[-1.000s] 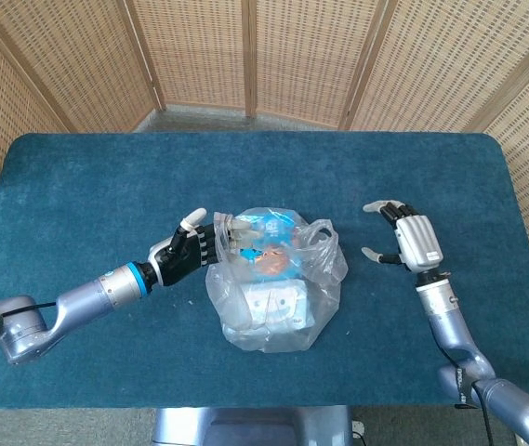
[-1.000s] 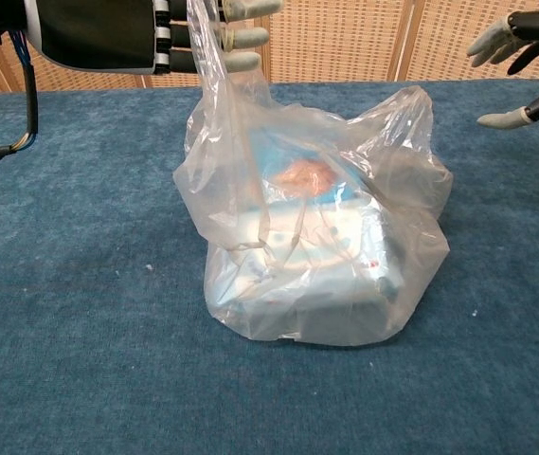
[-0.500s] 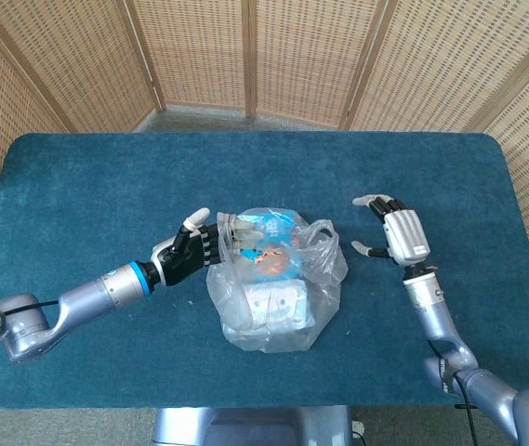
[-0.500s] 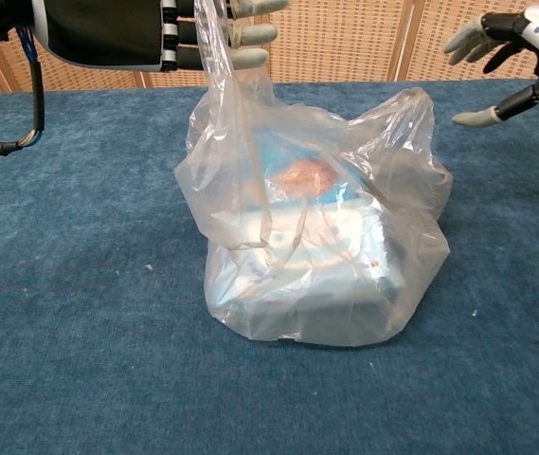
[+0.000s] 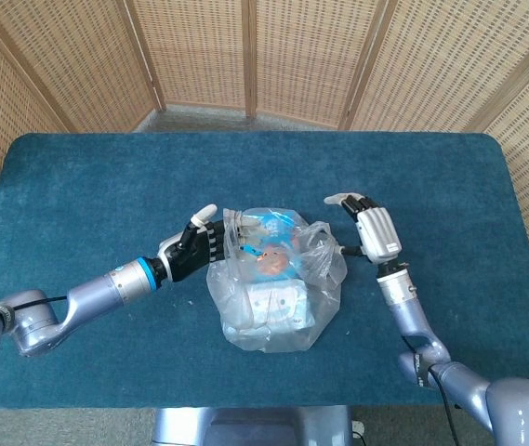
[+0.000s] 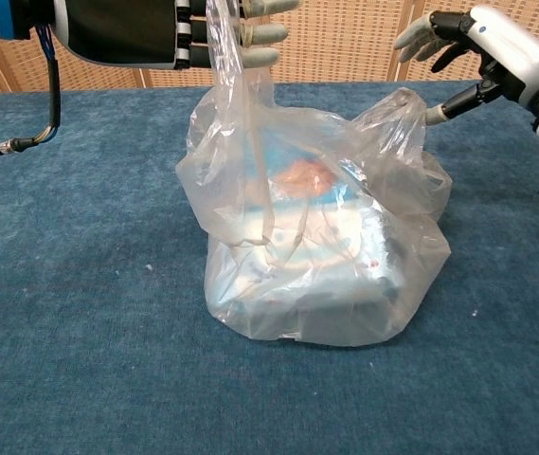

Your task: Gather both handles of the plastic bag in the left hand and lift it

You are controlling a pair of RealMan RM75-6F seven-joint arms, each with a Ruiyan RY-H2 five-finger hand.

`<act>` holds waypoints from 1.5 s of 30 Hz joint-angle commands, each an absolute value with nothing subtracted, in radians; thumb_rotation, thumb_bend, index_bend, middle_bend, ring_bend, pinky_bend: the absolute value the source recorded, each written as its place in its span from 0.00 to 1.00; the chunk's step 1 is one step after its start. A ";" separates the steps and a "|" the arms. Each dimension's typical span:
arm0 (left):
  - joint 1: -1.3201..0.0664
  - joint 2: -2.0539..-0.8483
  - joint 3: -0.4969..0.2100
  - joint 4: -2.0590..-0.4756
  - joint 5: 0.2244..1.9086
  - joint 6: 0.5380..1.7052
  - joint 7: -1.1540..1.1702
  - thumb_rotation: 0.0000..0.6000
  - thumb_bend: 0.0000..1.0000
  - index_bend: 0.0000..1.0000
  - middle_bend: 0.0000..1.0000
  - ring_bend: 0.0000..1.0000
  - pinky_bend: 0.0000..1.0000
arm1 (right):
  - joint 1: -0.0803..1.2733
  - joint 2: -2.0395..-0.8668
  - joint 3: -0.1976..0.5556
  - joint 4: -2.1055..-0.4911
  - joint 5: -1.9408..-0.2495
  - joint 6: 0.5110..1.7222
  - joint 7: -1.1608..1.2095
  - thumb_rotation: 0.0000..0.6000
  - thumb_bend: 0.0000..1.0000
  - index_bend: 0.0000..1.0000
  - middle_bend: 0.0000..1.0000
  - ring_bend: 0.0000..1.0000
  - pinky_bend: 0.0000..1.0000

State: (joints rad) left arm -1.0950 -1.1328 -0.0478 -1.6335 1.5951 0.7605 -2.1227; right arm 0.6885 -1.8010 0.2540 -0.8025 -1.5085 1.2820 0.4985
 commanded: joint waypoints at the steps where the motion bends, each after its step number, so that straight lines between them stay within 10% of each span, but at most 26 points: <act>1: -1.098 -1.137 -0.050 -1.629 1.592 0.757 -2.121 0.00 0.21 0.19 0.20 0.17 0.25 | 0.698 -1.803 0.260 -0.831 -1.502 1.281 0.504 0.98 0.13 0.27 0.31 0.28 0.28; 45: -1.061 -1.117 -0.057 -1.623 1.594 0.826 -2.149 0.00 0.21 0.19 0.20 0.17 0.25 | 0.603 -1.611 0.481 -1.342 -1.276 1.360 0.525 0.97 0.11 0.33 0.36 0.30 0.24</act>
